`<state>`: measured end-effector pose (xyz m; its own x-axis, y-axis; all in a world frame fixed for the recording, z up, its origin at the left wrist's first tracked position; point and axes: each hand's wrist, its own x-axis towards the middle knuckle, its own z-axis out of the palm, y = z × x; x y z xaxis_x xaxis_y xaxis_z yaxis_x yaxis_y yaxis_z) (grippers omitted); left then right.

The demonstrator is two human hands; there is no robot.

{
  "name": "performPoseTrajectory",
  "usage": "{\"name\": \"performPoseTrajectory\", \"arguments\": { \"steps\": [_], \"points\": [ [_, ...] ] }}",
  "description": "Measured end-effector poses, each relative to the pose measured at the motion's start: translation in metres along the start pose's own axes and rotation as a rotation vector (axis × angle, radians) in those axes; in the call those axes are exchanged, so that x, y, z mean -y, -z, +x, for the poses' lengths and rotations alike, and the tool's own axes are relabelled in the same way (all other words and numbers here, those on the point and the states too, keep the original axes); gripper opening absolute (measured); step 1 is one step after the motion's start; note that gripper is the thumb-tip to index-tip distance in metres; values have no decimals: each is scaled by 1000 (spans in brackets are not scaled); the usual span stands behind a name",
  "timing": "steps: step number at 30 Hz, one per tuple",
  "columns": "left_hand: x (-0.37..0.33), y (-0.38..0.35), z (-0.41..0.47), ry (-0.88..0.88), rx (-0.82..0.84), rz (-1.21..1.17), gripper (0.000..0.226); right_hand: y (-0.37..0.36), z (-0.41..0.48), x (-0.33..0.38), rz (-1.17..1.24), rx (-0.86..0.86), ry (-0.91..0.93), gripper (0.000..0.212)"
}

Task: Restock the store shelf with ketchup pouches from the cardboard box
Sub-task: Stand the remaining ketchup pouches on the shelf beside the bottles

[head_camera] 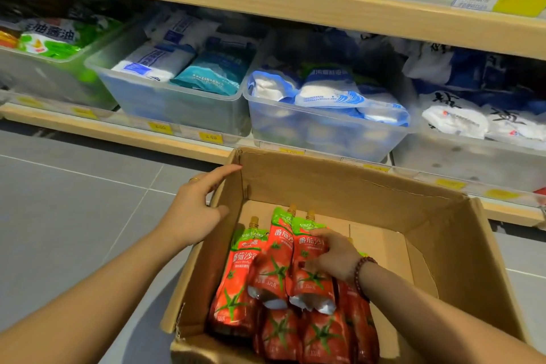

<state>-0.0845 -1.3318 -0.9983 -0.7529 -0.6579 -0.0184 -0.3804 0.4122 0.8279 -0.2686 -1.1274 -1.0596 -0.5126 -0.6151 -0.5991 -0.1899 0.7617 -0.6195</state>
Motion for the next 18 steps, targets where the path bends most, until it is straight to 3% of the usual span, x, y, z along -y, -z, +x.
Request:
{"name": "performPoseTrajectory", "arguments": {
  "steps": [12,18],
  "points": [
    [9,-1,2,1,-13,21,77,8,-17,7,-64,-53,216,86],
    [8,-2,-4,-35,-20,34,76,20,-32,17,157,-128,455,82]
  ]
}}
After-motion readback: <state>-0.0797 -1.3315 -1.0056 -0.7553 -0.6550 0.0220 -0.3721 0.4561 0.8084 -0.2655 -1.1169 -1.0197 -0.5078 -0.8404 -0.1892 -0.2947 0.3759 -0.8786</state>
